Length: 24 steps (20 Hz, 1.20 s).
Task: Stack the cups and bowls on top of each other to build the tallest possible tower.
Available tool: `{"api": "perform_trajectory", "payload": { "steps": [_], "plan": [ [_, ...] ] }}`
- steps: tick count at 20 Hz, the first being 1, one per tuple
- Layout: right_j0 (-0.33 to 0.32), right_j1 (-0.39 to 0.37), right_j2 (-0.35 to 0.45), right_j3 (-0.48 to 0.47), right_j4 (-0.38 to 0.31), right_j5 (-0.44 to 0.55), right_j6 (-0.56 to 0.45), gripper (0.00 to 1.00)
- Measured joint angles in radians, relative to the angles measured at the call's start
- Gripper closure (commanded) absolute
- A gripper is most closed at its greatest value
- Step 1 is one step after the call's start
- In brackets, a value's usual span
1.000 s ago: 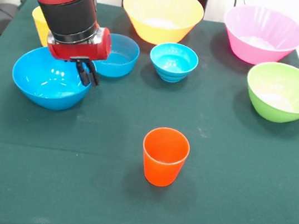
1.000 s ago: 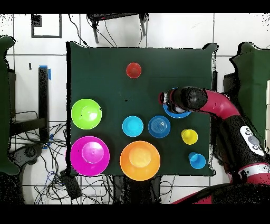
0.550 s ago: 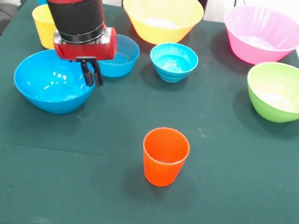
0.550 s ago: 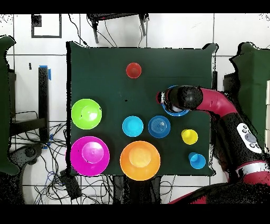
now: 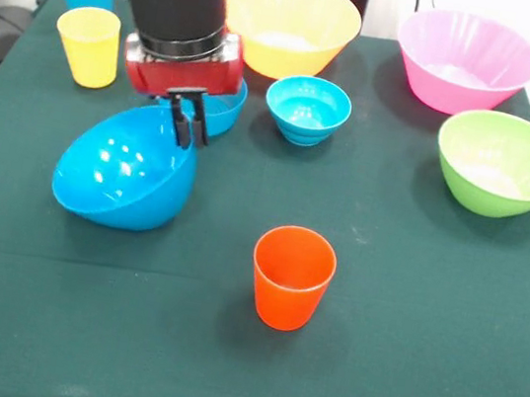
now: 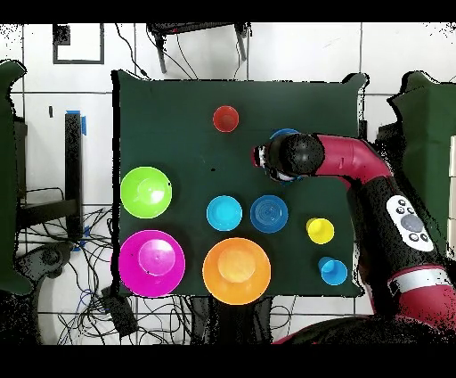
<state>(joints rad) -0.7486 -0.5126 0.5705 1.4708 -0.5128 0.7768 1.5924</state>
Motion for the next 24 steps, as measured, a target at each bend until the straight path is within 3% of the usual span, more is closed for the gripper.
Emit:
{"api": "perform_trajectory", "payload": {
  "steps": [10,24],
  "plan": [
    [0.048,-0.05,0.0,0.023,0.0,0.0,0.0,1.0],
    [0.015,-0.083,0.0,0.095,0.0,0.0,0.0,1.0]
  ]
}}
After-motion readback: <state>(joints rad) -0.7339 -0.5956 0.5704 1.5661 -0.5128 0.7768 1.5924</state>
